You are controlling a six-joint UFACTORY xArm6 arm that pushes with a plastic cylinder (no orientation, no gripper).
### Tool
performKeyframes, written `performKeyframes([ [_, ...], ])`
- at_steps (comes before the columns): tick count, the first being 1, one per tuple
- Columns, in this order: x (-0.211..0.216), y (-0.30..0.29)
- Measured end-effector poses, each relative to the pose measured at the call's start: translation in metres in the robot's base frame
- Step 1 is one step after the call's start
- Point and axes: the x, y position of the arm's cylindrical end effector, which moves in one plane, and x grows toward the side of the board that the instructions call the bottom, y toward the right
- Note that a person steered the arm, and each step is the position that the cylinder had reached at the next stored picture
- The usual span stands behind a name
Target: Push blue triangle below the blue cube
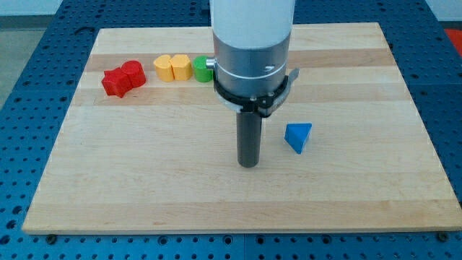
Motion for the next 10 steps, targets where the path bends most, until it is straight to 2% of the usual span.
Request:
performKeyframes([
  [3,-0.013,0.068],
  [4,-0.032,0.085],
  [6,-0.075,0.094],
  [8,-0.052,0.097],
  [10,-0.091,0.128],
])
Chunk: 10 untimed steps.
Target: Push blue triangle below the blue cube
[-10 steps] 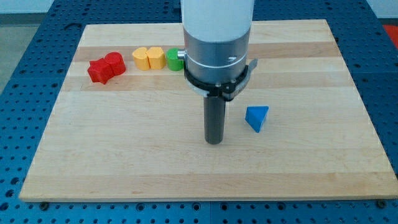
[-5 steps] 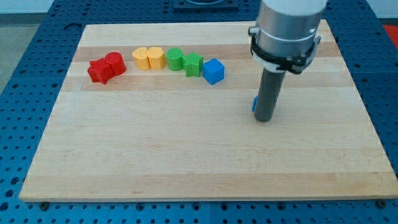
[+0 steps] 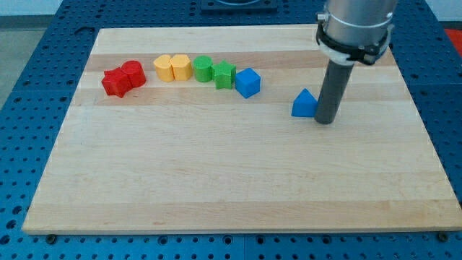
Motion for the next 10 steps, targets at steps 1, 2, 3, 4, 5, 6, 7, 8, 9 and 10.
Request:
performKeyframes([
  [1,-0.009,-0.016],
  [2,-0.016,-0.037],
  [3,-0.021,-0.058],
  [4,-0.022,-0.072],
  [5,-0.019,-0.067],
  [6,-0.017,-0.026],
  [7,-0.02,0.017],
  [8,-0.043,0.026],
  [9,-0.058,0.025],
  [10,-0.058,0.001],
])
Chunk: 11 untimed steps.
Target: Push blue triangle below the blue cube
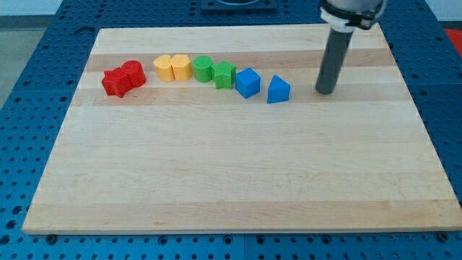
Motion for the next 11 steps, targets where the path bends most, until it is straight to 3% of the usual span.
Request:
performKeyframes([
  [2,0.001,-0.068],
  [3,0.001,-0.075],
  [11,0.034,-0.078],
])
